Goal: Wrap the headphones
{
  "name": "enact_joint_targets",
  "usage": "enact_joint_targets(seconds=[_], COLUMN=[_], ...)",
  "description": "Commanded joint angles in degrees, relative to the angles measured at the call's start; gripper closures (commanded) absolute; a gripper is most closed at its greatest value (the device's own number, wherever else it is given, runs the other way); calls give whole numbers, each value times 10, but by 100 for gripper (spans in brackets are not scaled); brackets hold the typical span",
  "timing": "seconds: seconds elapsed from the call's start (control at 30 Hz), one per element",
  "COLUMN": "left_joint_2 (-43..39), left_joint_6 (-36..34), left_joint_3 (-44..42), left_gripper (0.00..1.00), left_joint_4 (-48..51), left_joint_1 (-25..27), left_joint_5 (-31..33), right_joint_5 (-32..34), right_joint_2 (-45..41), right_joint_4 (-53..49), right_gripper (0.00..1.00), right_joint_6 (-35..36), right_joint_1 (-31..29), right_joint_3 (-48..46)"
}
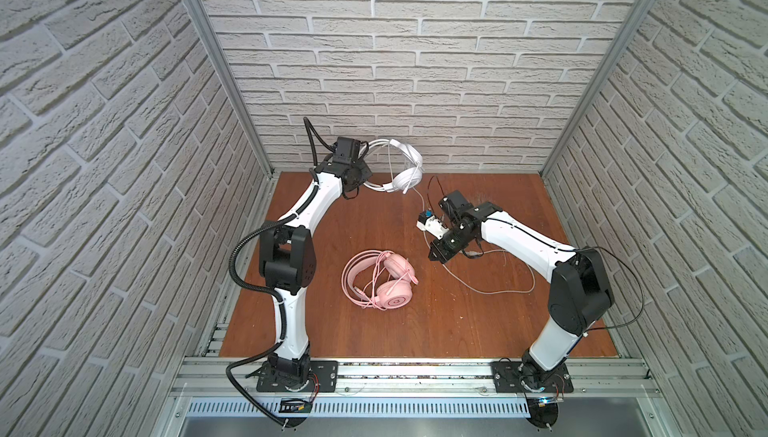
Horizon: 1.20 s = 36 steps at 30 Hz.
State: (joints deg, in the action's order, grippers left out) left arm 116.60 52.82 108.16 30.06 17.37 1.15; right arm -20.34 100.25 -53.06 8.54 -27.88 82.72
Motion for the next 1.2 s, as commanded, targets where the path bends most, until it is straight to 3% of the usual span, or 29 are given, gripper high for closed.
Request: enact_joint_targets(seconds=[0.0,0.3,0.53,1.17], left_joint_2=[1,16,27,32], left_joint_6=[15,-2,-40,-86], left_joint_3=[20,27,47,31], left_gripper=[100,100,100,100], left_joint_4=[-21,6,49,86], left_joint_1=[16,37,58,80], left_joint_5=[8,10,14,-7], right_joint_5=[-8,-38,-1,-20], right_joint_2=[21,52,96,198], right_joint_4=[-101,-170,-233,-320], right_gripper=[95,95,95,95], right_joint_6=[58,110,139,156], right_joint_1=[-19,-25,-21,29], right_joint_3=[53,156,251,474])
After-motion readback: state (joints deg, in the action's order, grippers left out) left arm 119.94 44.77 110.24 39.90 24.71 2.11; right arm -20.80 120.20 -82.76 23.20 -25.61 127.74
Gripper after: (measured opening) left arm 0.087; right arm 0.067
